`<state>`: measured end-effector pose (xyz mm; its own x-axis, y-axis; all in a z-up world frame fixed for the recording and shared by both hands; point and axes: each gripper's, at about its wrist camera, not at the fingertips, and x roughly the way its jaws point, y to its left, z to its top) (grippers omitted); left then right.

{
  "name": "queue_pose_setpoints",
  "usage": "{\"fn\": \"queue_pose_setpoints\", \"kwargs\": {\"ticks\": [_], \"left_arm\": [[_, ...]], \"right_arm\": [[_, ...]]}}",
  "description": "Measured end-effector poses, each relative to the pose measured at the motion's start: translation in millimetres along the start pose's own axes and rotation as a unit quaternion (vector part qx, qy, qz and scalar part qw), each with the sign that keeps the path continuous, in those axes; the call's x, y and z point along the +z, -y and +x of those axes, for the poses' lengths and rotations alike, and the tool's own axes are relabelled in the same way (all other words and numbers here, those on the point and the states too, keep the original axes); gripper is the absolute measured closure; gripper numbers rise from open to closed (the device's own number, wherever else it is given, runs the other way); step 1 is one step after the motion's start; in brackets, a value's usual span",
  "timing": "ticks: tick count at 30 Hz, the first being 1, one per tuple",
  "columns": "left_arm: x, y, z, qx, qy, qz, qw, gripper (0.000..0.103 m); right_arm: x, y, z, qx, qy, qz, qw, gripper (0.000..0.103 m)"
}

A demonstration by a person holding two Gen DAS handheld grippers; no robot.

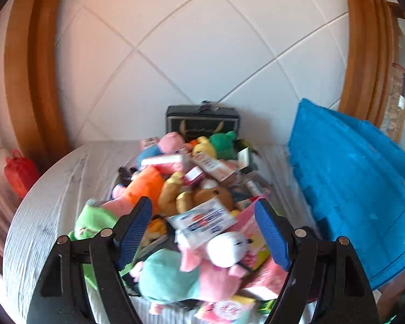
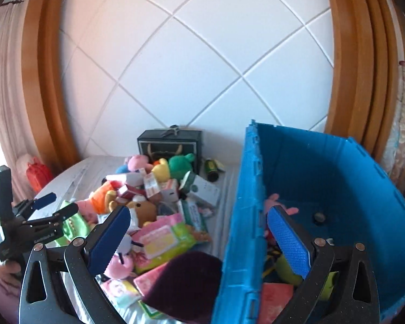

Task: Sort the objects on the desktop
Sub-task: 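Move both tools back over the pile on the bed, then grasp the green plush hat with the left tool while the right tool grasps the maroon knit cap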

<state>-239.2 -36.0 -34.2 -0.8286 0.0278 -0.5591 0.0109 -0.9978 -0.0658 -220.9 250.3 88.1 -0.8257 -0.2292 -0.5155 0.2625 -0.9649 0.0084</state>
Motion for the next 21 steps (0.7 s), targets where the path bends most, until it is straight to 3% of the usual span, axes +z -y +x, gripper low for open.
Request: {"fn": "queue_pose_setpoints", "kwargs": {"ticks": [6,11,16,21], "left_arm": [[-40,-109,33,0.070,-0.058,-0.043,0.9950,0.025],[-75,-175,63,0.093,-0.111,-0.065,0.9873,0.025],[-102,-209,93,0.090,-0.157,-0.070,0.9810,0.025],[-93,-208,111,0.071,-0.148,-0.051,0.9851,0.025]], "right_arm": [[-29,-52,47,0.028,-0.048,0.013,0.998,0.000],[-75,-71,96,0.005,-0.127,0.037,0.991,0.000],[-122,-71,124,-0.031,-0.191,0.063,0.979,0.000],[-151,-66,141,-0.061,-0.229,0.091,0.967,0.000]]}}
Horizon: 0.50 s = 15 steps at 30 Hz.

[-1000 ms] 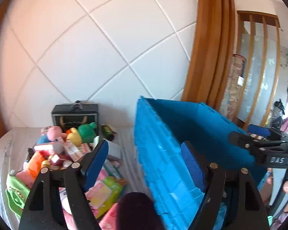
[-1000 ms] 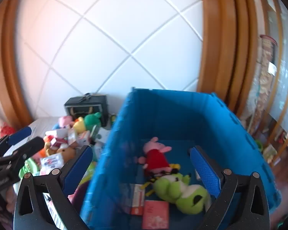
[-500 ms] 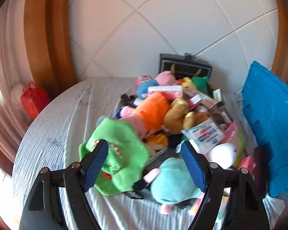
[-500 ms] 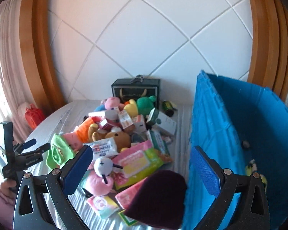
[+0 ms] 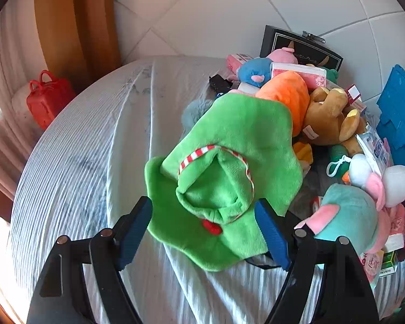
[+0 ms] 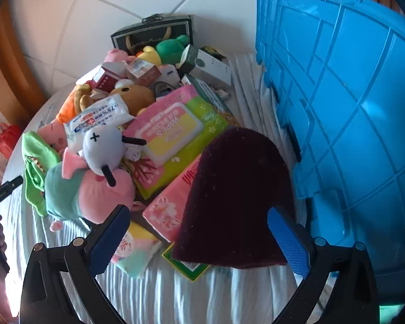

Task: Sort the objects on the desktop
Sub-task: 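Grasp the green plush hat with the left tool while the right tool grasps the maroon knit cap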

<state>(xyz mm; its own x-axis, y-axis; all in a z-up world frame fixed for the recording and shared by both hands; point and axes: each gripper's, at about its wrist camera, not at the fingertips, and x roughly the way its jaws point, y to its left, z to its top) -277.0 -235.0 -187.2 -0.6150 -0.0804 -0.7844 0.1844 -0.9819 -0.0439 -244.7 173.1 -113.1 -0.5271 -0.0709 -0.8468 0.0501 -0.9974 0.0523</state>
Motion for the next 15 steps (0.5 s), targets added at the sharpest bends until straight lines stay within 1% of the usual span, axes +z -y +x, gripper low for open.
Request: {"fn": "queue_pose_setpoints", "kwargs": {"ticks": [4,6,12,14,15], "left_arm": [[18,8,15,0.031,0.016,0.038,0.9987,0.025],[25,3,27,0.050,0.014,0.051,0.9974,0.025],[28,-13,66,0.049,-0.019,0.080,0.9954,0.025],[26,-12,77,0.042,-0.028,0.088,0.9948,0.025],[26,-11,80,0.031,-0.030,0.087,0.9953,0.028]], "right_arm": [[-7,3,21,-0.018,-0.021,0.017,0.999,0.000],[-7,6,28,-0.026,-0.029,0.026,0.999,0.000],[-2,18,45,-0.051,-0.043,0.064,0.996,0.000],[-2,24,53,-0.060,-0.046,0.086,0.993,0.000],[-2,28,59,-0.063,-0.054,0.098,0.992,0.000]]}}
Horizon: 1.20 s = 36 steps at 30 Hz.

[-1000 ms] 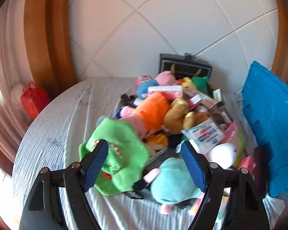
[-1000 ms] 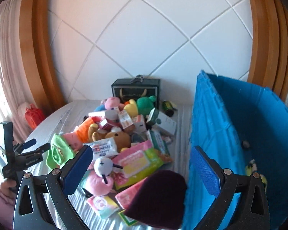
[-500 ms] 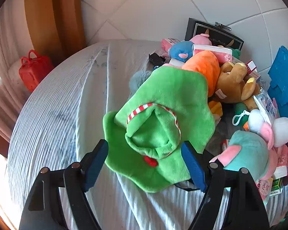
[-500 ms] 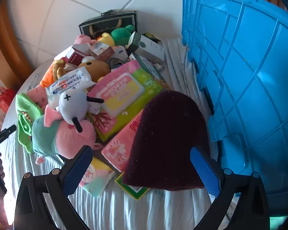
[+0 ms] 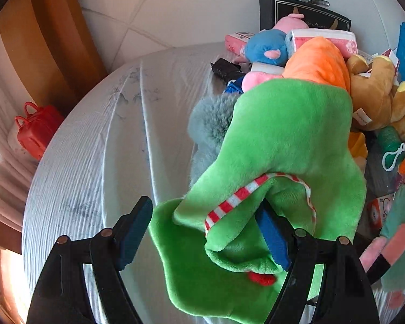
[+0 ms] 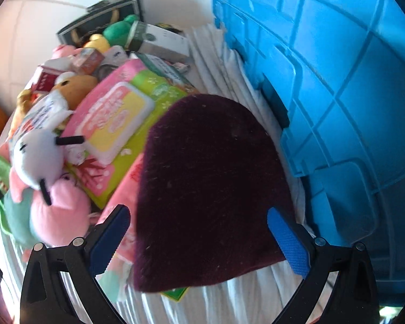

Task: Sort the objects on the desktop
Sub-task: 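Grasp the green plush hat with the left tool while the right tool grasps the maroon knit cap, then carry the green plush and maroon cap into the blue crate and release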

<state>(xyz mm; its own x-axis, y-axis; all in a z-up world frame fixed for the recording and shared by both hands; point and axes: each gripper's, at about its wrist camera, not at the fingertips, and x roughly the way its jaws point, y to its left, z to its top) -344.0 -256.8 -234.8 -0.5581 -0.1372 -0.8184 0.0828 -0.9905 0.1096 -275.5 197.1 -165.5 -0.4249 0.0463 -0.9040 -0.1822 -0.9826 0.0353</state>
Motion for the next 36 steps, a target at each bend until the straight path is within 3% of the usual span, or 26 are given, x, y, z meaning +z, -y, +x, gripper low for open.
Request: {"fn": "queue_pose_setpoints", "kwargs": {"ticks": [1,2,4,7,8,9,10,11,12,14,18,23,36], "left_arm": [[0,0,2,-0.012,0.002,-0.004,0.9999,0.032],[0,1,2,-0.024,0.003,-0.007,0.9997,0.046],[0,3,2,-0.030,0.002,-0.015,0.9994,0.056],[-2,6,-6,-0.032,0.010,-0.018,0.9993,0.073],[-3,6,-11,-0.034,0.012,-0.019,0.9991,0.080],[-4,5,-17,-0.034,0.016,-0.023,0.9990,0.085],[-5,4,-23,-0.036,0.019,-0.027,0.9988,0.085],[-6,3,-30,-0.038,0.024,-0.032,0.9985,0.086],[-7,1,-38,-0.038,0.031,-0.036,0.9982,0.087],[-8,-3,-55,-0.033,0.047,-0.046,0.9973,0.088],[-7,-12,-98,-0.025,0.086,-0.062,0.9940,0.088],[5,-14,-146,-0.013,0.118,-0.076,0.9900,0.088],[41,37,-245,-0.066,0.202,-0.068,0.9748,0.088]], "right_arm": [[1,3,6,0.003,-0.009,0.010,1.000,0.000],[2,5,11,0.011,-0.020,0.016,1.000,0.000],[3,9,16,0.037,-0.025,0.028,0.999,0.000],[6,10,18,0.039,-0.029,0.025,0.998,0.001],[6,9,17,0.043,-0.030,0.023,0.998,0.011],[6,8,15,0.053,-0.027,0.022,0.998,0.030],[6,8,11,0.063,-0.021,0.022,0.998,0.043],[7,6,7,0.064,-0.015,0.018,0.998,0.070],[8,4,4,0.051,-0.008,0.010,0.999,0.083],[9,0,3,0.015,-0.005,-0.014,1.000,0.084],[7,-6,-19,0.023,0.019,-0.044,0.999,0.085],[17,-13,-81,0.065,0.090,-0.071,0.991,0.085],[63,-20,-207,0.133,0.226,-0.113,0.958,0.086]]}}
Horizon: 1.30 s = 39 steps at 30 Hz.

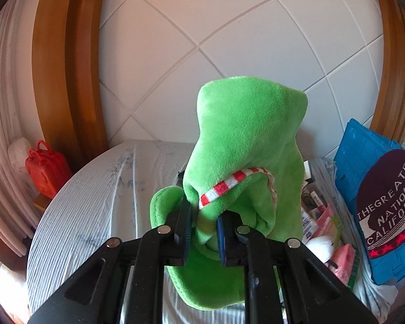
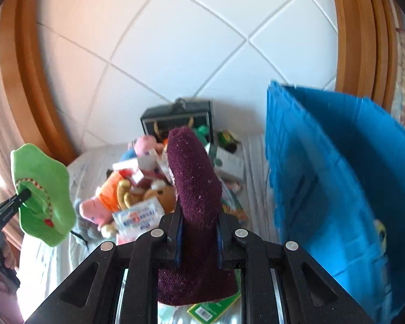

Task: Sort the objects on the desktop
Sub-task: 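Carry the green plush and maroon cap into the blue crate and release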

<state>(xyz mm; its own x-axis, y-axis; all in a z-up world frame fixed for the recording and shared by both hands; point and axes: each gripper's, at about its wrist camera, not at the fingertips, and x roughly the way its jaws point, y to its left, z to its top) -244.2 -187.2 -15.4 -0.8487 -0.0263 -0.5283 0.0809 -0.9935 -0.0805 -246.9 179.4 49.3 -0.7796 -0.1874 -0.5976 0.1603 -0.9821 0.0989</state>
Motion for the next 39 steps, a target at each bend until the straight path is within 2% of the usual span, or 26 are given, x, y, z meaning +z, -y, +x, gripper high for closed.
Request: {"fn": "queue_pose_setpoints", "kwargs": {"ticks": [6,13,19,24,26,31,39], "left_arm": [[35,66,-20,-0.043,0.030,0.023,0.9984,0.088],[60,170,-30,-0.110,0.044,0.048,0.9918,0.088],[84,267,-44,-0.168,0.060,0.071,0.9814,0.088],[106,353,-65,-0.214,0.079,0.104,0.9680,0.088],[113,386,-66,-0.239,0.070,0.112,0.9620,0.088],[113,467,-46,-0.260,0.034,0.143,0.9542,0.088],[86,563,27,-0.253,-0.076,0.203,0.9429,0.086]], "right_arm": [[46,16,-42,-0.010,0.057,-0.024,0.998,0.086],[90,72,-90,-0.032,0.107,-0.013,0.994,0.086],[112,133,-133,-0.067,0.138,-0.018,0.988,0.086],[127,186,-155,-0.108,0.143,-0.021,0.984,0.086],[130,207,-156,-0.127,0.137,-0.020,0.982,0.086],[125,265,-141,-0.160,0.114,0.004,0.980,0.086],[123,346,-88,-0.163,0.072,0.059,0.982,0.086]]}}
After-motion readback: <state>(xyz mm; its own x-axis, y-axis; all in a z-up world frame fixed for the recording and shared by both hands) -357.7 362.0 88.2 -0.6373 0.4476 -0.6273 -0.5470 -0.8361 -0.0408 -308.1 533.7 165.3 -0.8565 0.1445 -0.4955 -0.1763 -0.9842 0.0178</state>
